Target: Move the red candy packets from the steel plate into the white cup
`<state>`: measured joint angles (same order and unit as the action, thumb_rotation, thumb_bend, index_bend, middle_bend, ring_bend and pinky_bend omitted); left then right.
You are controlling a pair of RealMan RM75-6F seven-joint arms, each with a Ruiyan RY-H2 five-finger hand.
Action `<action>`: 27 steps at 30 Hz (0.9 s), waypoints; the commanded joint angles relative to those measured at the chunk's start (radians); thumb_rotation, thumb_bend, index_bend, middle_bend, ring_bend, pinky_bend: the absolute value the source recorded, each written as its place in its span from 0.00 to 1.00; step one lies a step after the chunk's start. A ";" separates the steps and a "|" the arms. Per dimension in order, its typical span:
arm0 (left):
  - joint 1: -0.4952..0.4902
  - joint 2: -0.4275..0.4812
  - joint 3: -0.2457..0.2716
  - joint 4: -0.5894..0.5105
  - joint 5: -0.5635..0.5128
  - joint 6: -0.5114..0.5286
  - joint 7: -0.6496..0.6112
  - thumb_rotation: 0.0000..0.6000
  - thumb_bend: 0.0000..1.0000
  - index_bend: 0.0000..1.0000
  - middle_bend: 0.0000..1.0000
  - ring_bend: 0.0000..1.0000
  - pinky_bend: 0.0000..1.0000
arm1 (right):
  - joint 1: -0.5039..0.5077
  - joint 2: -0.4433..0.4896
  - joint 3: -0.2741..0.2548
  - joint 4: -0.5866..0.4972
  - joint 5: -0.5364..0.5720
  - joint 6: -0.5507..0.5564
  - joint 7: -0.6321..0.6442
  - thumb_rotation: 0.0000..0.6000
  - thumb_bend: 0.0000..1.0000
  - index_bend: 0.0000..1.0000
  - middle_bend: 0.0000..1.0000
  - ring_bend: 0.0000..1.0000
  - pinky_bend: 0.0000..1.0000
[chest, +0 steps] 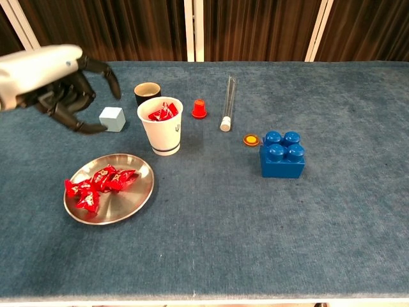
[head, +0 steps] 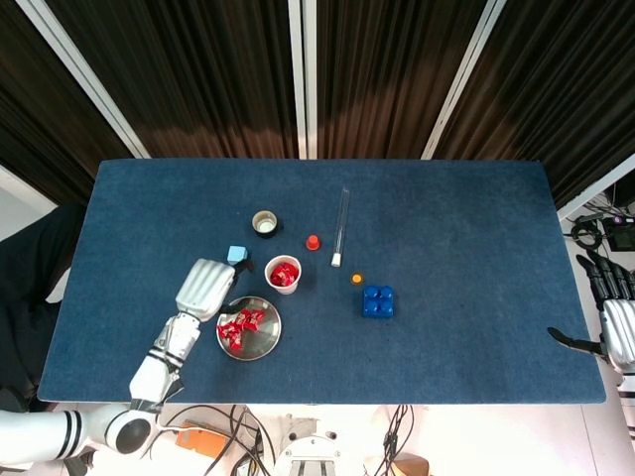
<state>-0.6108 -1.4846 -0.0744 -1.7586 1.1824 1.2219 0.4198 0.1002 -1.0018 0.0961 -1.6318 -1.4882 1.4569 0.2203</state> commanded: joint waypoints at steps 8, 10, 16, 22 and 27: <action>0.023 -0.097 0.060 0.055 -0.010 -0.048 0.065 1.00 0.17 0.41 0.83 0.76 0.79 | 0.007 0.004 0.001 -0.011 -0.006 -0.004 -0.014 1.00 0.16 0.00 0.06 0.00 0.11; 0.023 -0.117 0.056 0.067 -0.027 -0.058 0.074 1.00 0.17 0.41 0.83 0.76 0.79 | 0.006 0.006 0.000 -0.013 -0.005 -0.003 -0.015 1.00 0.16 0.00 0.06 0.00 0.11; 0.021 -0.159 0.049 0.109 -0.072 -0.076 0.124 1.00 0.17 0.41 0.83 0.76 0.79 | 0.004 0.005 -0.002 -0.015 -0.002 -0.004 -0.016 1.00 0.16 0.00 0.06 0.00 0.11; 0.026 -0.169 0.045 0.123 -0.091 -0.078 0.152 1.00 0.17 0.41 0.83 0.76 0.79 | 0.004 0.008 -0.002 -0.018 -0.002 -0.003 -0.019 1.00 0.16 0.00 0.06 0.00 0.11; 0.028 -0.176 0.042 0.129 -0.100 -0.092 0.147 1.00 0.17 0.41 0.83 0.76 0.79 | 0.006 0.006 -0.003 -0.020 -0.002 -0.006 -0.022 1.00 0.16 0.00 0.06 0.00 0.11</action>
<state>-0.5830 -1.6590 -0.0316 -1.6305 1.0841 1.1312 0.5684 0.1059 -0.9957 0.0934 -1.6514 -1.4899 1.4513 0.1983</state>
